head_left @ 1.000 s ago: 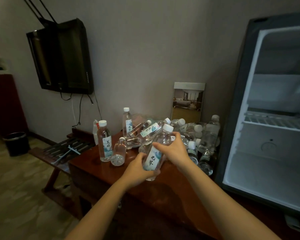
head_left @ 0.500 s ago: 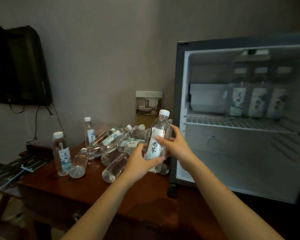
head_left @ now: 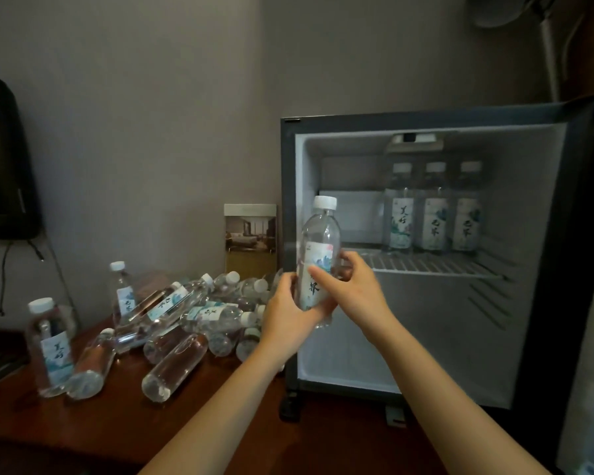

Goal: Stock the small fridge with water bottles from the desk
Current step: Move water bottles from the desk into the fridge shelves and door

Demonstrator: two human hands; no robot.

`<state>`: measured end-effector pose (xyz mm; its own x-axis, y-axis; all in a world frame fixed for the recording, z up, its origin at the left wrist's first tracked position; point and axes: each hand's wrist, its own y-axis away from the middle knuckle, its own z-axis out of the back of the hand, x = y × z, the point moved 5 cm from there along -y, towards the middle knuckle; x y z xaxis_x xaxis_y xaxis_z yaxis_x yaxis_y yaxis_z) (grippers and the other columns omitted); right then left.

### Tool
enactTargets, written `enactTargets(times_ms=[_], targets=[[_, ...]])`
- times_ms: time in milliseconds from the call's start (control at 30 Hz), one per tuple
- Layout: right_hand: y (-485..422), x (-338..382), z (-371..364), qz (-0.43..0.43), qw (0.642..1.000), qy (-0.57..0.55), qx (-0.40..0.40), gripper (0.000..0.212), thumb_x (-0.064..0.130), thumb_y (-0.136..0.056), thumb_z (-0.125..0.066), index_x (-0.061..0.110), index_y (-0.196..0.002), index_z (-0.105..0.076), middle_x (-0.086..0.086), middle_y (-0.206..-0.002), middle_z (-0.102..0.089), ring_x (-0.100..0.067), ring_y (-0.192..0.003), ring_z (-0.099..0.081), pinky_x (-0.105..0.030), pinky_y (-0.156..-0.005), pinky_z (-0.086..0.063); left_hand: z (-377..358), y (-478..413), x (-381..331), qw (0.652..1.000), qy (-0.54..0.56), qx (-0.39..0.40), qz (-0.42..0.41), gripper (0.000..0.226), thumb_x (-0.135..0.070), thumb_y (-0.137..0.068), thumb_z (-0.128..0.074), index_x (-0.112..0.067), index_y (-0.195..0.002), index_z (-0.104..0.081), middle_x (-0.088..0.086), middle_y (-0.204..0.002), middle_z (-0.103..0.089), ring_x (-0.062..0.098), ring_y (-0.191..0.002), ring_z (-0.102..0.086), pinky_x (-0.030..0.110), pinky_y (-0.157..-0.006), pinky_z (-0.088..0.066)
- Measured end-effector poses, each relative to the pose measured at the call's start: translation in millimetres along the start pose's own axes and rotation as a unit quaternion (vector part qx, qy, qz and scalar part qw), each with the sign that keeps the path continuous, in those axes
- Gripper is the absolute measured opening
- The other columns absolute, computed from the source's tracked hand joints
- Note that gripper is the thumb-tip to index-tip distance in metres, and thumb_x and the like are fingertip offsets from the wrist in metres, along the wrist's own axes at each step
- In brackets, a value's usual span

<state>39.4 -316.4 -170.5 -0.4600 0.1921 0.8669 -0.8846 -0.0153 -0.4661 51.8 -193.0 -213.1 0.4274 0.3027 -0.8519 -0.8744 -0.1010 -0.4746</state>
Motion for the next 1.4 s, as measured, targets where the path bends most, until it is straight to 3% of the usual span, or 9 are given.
enactTargets(times_ms=[100,200,333,467,600,833,1100,1267,1400], targets=[[-11.2,11.5,21.3,0.022,0.996,0.035,-0.075,0.046,0.034,-0.082,-0.069,0.016,-0.122,-0.055,0.005,-0.102,-0.063,-0.002,-0.086,-0.061,-0.019,-0.078,-0.051,-17.7,-21.8,-19.4,1.000,0.004,0.012,-0.014,0.068,-0.054,-0.053,-0.079,-0.031,-0.111,-0.051,-0.009,-0.102,-0.065,0.012,-0.095,-0.064,0.040,-0.083,-0.055],[-29.1,15.3,40.7,0.018,0.992,0.048,-0.117,0.037,0.037,-0.084,-0.065,0.016,-0.114,-0.061,-0.001,-0.103,-0.069,-0.013,-0.094,-0.066,-0.033,-0.086,-0.053,-33.6,-42.7,-43.4,0.998,-0.033,0.029,-0.044,0.062,-0.042,-0.067,-0.078,-0.024,-0.119,-0.051,-0.009,-0.101,-0.063,0.011,-0.093,-0.063,0.030,-0.080,-0.054],[-56.1,12.8,57.9,-0.005,0.990,0.052,-0.134,0.033,0.039,-0.086,-0.060,0.018,-0.111,-0.061,-0.007,-0.102,-0.070,-0.022,-0.095,-0.067,-0.045,-0.087,-0.053,-54.6,-66.7,-55.5,0.997,-0.029,0.056,-0.052,0.057,-0.040,-0.071,-0.075,-0.025,-0.119,-0.050,-0.005,-0.099,-0.066,0.014,-0.090,-0.065,0.039,-0.080,-0.056],[-76.3,7.1,61.1,-0.016,0.989,0.057,-0.132,0.035,0.026,-0.084,-0.064,0.021,-0.118,-0.054,-0.008,-0.112,-0.067,-0.025,-0.103,-0.063,-0.045,-0.093,-0.051,-71.8,-87.2,-56.1,0.997,-0.054,0.058,-0.024,0.056,-0.049,-0.066,-0.071,-0.030,-0.112,-0.048,-0.008,-0.096,-0.062,0.015,-0.084,-0.062,0.036,-0.071,-0.055],[-94.6,2.9,62.7,-0.041,0.985,0.114,-0.124,0.051,0.021,-0.083,-0.067,0.018,-0.130,-0.045,-0.008,-0.118,-0.063,-0.026,-0.108,-0.060,-0.039,-0.094,-0.050,-83.5,-104.5,-53.5,0.991,-0.107,0.078,-0.027,0.053,-0.038,-0.082,-0.065,-0.017,-0.123,-0.040,-0.001,-0.108,-0.060,0.017,-0.086,-0.057,0.025,-0.061,-0.044],[-107.0,-8.1,76.1,-0.009,0.975,0.186,-0.124,0.041,0.025,-0.077,-0.073,0.020,-0.115,-0.059,-0.006,-0.107,-0.069,-0.022,-0.100,-0.065,-0.043,-0.088,-0.053,-101.6,-120.1,-46.4,0.987,-0.096,0.122,-0.037,0.059,-0.033,-0.082,-0.069,-0.008,-0.123,-0.035,0.003,-0.112,-0.059,0.011,-0.084,-0.057,0.022,-0.061,-0.042],[-111.3,-14.4,90.8,0.027,0.962,0.229,-0.147,0.034,-0.003,-0.083,-0.054,0.011,-0.111,-0.067,-0.011,-0.102,-0.071,-0.023,-0.100,-0.065,-0.022,-0.076,-0.047,-120.8,-139.3,-37.1,0.988,-0.116,0.102,-0.014,0.067,-0.035,-0.077,-0.072,-0.010,-0.123,-0.031,0.010,-0.113,-0.060,0.022,-0.085,-0.055,0.031,-0.069,-0.043],[-116.0,-16.5,91.8,0.004,0.962,0.253,-0.101,0.052,-0.005,-0.085,-0.043,0.010,-0.135,-0.048,-0.012,-0.133,-0.056,-0.022,-0.120,-0.053,-0.004,-0.073,-0.032,-122.5,-149.2,-32.6,0.982,-0.157,0.106,-0.006,0.072,-0.041,-0.074,-0.072,-0.010,-0.124,-0.030,0.009,-0.109,-0.060,0.026,-0.088,-0.058,0.032,-0.068,-0.043],[-119.3,-16.5,90.6,0.000,0.960,0.262,-0.095,0.054,-0.002,-0.088,-0.043,0.012,-0.140,-0.043,-0.014,-0.131,-0.057,-0.014,-0.095,-0.056,-0.003,-0.060,-0.031,-122.4,-153.6,-32.1,0.978,-0.169,0.119,0.006,0.076,-0.041,-0.072,-0.075,-0.010,-0.123,-0.028,0.011,-0.109,-0.060,0.031,-0.095,-0.061,0.039,-0.077,-0.051]])
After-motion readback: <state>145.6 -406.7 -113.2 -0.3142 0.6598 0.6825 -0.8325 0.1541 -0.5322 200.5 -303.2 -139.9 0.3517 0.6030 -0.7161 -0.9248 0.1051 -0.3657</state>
